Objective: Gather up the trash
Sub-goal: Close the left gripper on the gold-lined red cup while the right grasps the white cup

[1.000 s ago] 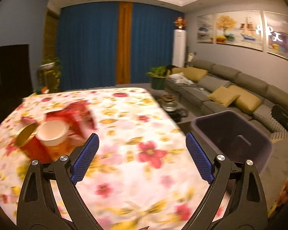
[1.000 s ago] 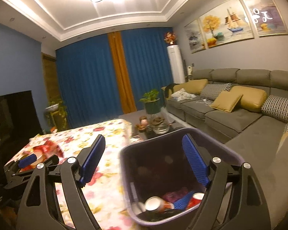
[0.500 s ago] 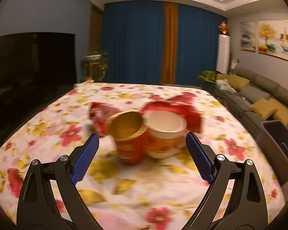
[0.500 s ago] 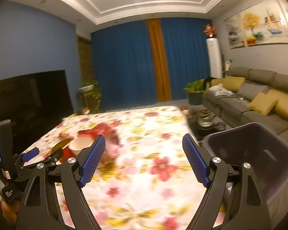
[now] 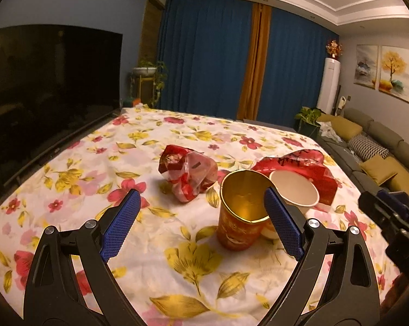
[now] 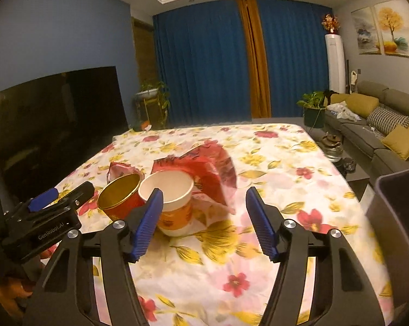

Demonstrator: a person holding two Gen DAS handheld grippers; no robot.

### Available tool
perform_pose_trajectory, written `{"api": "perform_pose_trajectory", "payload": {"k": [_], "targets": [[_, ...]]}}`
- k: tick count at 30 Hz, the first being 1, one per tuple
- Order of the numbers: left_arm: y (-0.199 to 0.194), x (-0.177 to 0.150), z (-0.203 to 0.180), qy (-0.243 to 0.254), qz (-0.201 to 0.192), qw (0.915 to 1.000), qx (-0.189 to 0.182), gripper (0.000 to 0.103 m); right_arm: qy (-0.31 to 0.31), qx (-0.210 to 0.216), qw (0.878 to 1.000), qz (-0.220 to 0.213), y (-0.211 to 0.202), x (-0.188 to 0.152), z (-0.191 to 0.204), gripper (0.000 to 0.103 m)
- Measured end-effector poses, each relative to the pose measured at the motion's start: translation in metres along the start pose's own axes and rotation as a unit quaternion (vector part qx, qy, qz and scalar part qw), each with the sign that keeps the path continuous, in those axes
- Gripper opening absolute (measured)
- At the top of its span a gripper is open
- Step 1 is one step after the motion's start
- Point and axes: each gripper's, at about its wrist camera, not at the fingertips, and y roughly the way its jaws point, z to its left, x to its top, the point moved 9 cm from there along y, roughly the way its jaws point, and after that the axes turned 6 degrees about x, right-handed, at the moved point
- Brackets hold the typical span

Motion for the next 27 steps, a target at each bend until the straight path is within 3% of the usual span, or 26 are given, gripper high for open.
{"api": "perform_pose_trajectory", "payload": {"k": [8, 19, 27], "targets": [[0.026, -0.005, -0.006, -0.003, 0.032, 0.9992, -0.023, 0.078, 0.007, 0.005, 0.999, 0.032, 0.037, -0.002, 0.007, 0.045], [0.045, -0.022, -0.014, -0.01, 0.074, 0.9951, -0.064, 0.039, 0.019, 0.018, 0.998, 0.06, 0.064, -0.011, 0.006, 0.03], [0.046, -0.028, -0.014, -0.017, 0.082, 0.9936, -0.075, 0.009, 0.017, 0.029, 0.997, 0.072, 0.069, -0.018, 0.007, 0.008]]}}
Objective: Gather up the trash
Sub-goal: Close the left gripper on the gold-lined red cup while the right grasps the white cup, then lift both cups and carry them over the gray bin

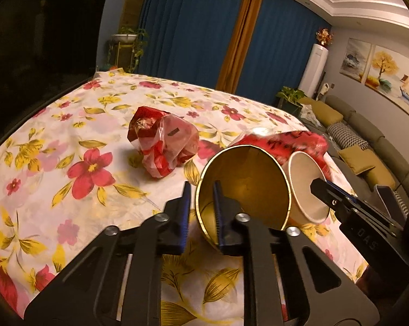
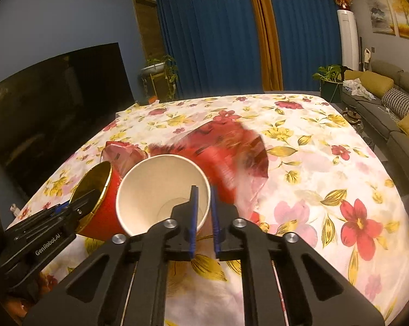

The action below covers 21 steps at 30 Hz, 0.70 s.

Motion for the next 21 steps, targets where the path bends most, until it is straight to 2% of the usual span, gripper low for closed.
{"api": "perform_pose_trajectory", "payload": {"k": [9, 21], "targets": [[-0.015, 0.001, 0.0, -0.004, -0.017, 0.9999, -0.002, 0.007, -0.008, 0.001, 1.0, -0.015, -0.015, -0.002, 0.0, 0.005], [-0.054, -0.008, 0.008, -0.01, -0.044, 0.9987, 0.022, 0.007, -0.011, 0.007, 0.998, -0.055, -0.071, -0.006, 0.001, 0.005]]}}
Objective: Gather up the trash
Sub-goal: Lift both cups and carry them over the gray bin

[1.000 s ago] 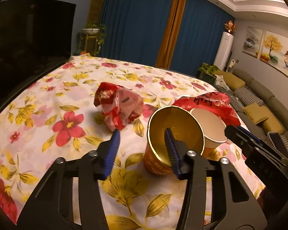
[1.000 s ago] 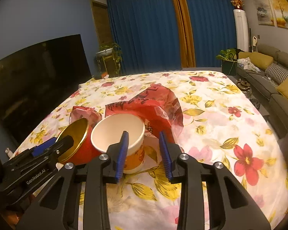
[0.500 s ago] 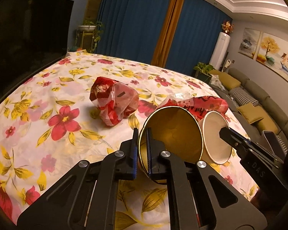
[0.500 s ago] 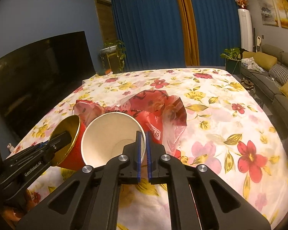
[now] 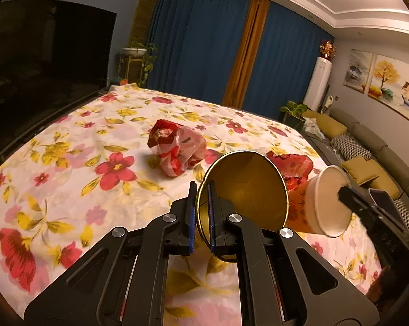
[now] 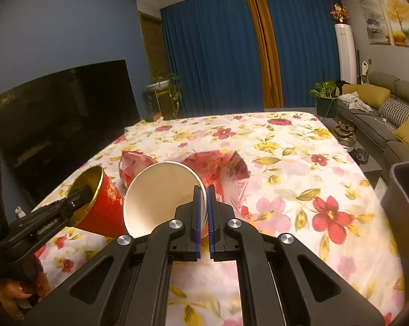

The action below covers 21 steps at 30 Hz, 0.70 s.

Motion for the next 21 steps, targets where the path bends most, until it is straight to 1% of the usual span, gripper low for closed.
{"api": "perform_pose_trajectory", "payload": {"k": [8, 21], "targets": [[-0.026, -0.009, -0.015, 0.009, -0.01, 0.9999, -0.002, 0.007, 0.001, -0.011, 1.0, -0.025, -0.043, -0.001, -0.009, 0.005], [-0.046, -0.018, -0.064, 0.049, -0.021, 0.9984, -0.017, 0.007, 0.012, -0.037, 0.998, -0.052, -0.093, -0.005, -0.04, 0.005]]}}
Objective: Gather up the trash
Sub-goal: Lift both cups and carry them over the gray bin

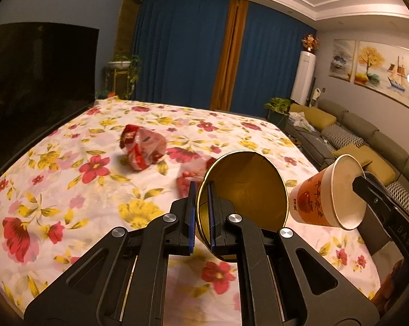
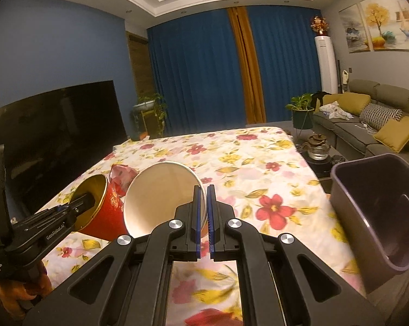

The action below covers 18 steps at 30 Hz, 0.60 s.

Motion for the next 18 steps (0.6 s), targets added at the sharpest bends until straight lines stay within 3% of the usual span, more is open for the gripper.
{"api": "perform_pose_trajectory", "payload": {"k": [18], "targets": [[-0.009, 0.003, -0.064, 0.047, -0.014, 0.9984, -0.029, 0.007, 0.008, -0.039, 0.999, -0.034, -0.045, 0.011, -0.045, 0.005]]}}
